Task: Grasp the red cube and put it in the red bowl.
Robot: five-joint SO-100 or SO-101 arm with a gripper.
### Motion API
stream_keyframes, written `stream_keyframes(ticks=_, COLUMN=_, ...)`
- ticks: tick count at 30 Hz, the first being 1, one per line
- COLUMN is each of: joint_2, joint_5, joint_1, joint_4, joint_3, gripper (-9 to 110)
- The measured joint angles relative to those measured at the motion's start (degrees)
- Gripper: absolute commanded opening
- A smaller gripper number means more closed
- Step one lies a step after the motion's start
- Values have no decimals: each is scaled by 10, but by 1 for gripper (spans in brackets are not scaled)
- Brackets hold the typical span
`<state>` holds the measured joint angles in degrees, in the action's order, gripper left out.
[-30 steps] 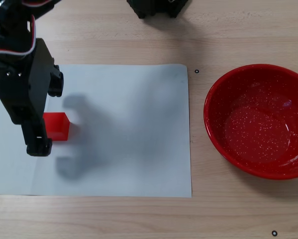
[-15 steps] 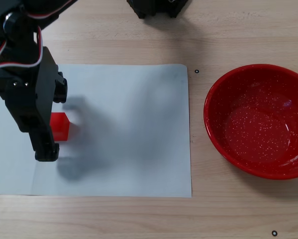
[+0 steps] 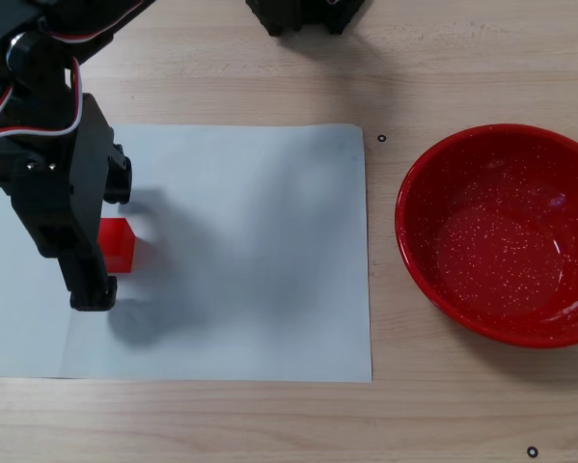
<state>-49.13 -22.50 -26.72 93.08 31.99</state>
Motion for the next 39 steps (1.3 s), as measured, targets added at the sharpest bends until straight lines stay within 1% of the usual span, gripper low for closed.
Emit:
stream_keyframes(ticks=5, joint_2=0, joint_5=0, joint_1=0, joint_4=0, joint_3=0, gripper=40)
stream_keyframes(ticks=10, joint_2=10, joint_5=-11, joint_1=0, joint_4=0, joint_3=-18, gripper=28)
stream_keyframes(ticks=12, joint_2=10, joint_5=-15, joint_1=0, joint_4=0, joint_3=-20, gripper=20)
stream_keyframes(ticks=15, joint_2=10, joint_5=-34, joint_1=0, joint_4=0, joint_3=-24, gripper=2)
stream_keyframes(ticks=16, joint_2=10, joint_5=-42, joint_1=0, joint_4=0, joint_3=-24, gripper=0)
stream_keyframes(ticks=22, joint_2=10, joint_5=-45, joint_1=0, joint_4=1, joint_3=-24, gripper=0)
stream_keyframes(ticks=29, joint_2=10, joint_5=-38, joint_1=-1, joint_4=40, joint_3=-71, gripper=0)
stream_keyframes(ticks=39, joint_2=10, joint_5=-18, joint_1=-1, joint_4=78, joint_3=-81, gripper=0)
